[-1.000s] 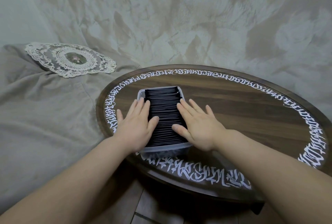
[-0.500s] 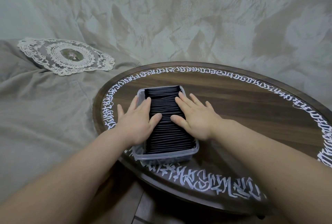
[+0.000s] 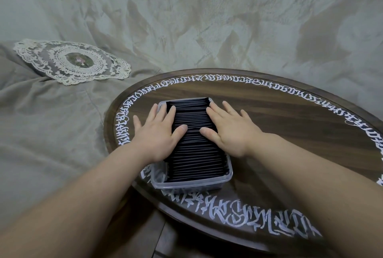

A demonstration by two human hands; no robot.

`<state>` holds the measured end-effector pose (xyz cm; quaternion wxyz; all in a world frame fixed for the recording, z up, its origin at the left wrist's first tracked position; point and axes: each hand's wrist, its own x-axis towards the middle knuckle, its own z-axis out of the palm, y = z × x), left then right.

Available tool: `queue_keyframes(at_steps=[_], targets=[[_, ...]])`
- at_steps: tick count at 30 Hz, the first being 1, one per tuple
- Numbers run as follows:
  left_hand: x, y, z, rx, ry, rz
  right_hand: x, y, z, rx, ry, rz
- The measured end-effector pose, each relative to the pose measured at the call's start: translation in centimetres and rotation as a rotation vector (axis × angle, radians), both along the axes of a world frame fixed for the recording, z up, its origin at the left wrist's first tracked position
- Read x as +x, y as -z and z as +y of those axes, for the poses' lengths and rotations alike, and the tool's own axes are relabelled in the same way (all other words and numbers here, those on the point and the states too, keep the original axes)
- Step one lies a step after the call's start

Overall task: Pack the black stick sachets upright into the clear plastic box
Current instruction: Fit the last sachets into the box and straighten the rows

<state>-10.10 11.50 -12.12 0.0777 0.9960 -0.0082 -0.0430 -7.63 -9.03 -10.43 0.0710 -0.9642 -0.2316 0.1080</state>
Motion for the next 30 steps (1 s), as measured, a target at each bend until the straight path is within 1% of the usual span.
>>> queue_keyframes(at_steps=[9,14,18,24,28,30], targets=[[-0.1,-0.1,0.0,-0.033,0.005,0.006,0.0,0.1,0.0,0.038,0.033,-0.007],[0.2,-0.1,0.2,-0.111,-0.032,-0.051,0.4,-0.4,0.7,0.066,0.031,-0.027],[0.6,-0.3,0.4,-0.092,-0.016,-0.016,0.9,-0.2,1.2,0.006,0.007,0.024],[1.6,-1.1,0.7,-0.08,-0.022,-0.052,2.0,-0.9,1.8,0.028,0.004,-0.048],[1.9,-0.9,0.6,-0.02,0.011,0.011,2.7,-0.6,2.4,-0.05,-0.01,0.029],[2.0,-0.7,0.8,-0.015,0.006,0.017,2.8,-0.3,2.3,-0.058,0.0,0.044]])
